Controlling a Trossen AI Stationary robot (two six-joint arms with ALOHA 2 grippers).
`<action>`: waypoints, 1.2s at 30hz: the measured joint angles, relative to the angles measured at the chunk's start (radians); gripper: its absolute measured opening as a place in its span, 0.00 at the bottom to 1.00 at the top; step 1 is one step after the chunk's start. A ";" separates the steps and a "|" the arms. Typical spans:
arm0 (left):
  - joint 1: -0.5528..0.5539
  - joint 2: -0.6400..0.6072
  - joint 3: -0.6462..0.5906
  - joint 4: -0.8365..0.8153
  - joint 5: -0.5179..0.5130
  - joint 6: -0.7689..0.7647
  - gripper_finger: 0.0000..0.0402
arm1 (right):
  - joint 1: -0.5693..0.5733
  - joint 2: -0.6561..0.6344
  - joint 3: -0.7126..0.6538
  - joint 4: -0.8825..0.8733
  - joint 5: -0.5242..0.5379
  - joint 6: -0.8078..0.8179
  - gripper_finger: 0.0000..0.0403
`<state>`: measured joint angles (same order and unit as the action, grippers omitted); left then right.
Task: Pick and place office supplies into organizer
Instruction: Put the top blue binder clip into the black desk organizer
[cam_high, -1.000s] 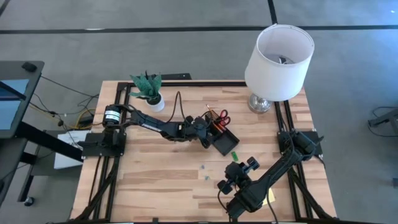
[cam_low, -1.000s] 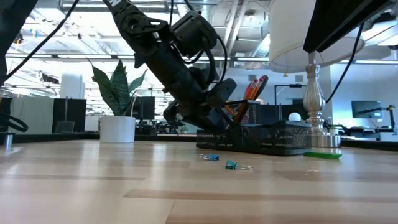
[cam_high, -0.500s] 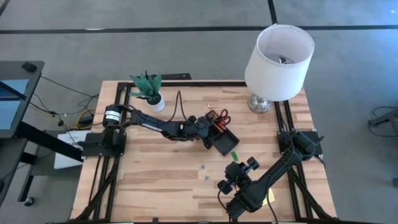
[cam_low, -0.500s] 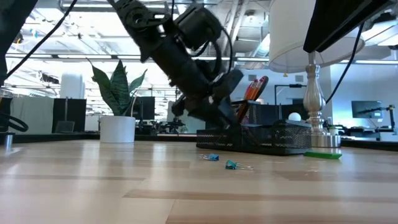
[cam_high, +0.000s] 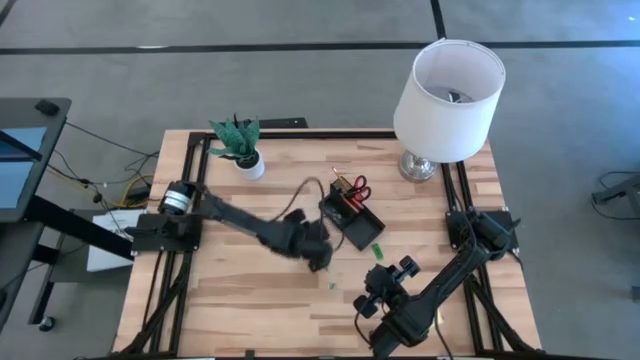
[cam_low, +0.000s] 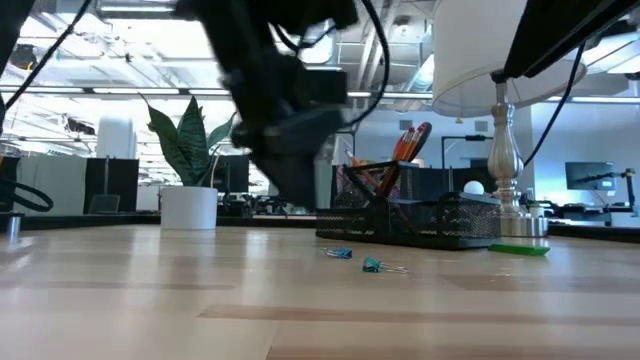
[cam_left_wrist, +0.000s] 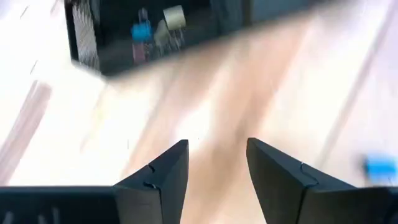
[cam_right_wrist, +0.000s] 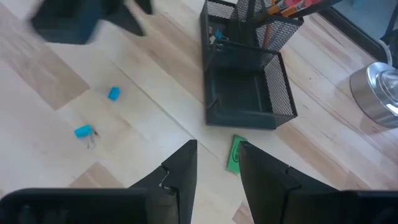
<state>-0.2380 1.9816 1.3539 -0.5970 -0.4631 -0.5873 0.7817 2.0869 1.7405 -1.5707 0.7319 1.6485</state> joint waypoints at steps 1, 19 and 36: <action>-0.032 0.000 0.000 -0.025 -0.027 -0.024 0.39 | 0.003 0.000 0.000 0.000 0.000 0.000 0.28; -0.265 0.121 -0.014 0.134 -0.168 0.051 0.35 | -0.016 0.000 0.001 0.037 -0.001 0.000 0.28; -0.216 0.158 -0.010 0.307 -0.133 0.158 0.35 | -0.015 0.000 0.000 0.034 -0.004 -0.009 0.28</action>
<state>-0.4542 2.1399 1.3437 -0.2899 -0.5958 -0.4297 0.7670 2.0869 1.7409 -1.5364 0.7277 1.6394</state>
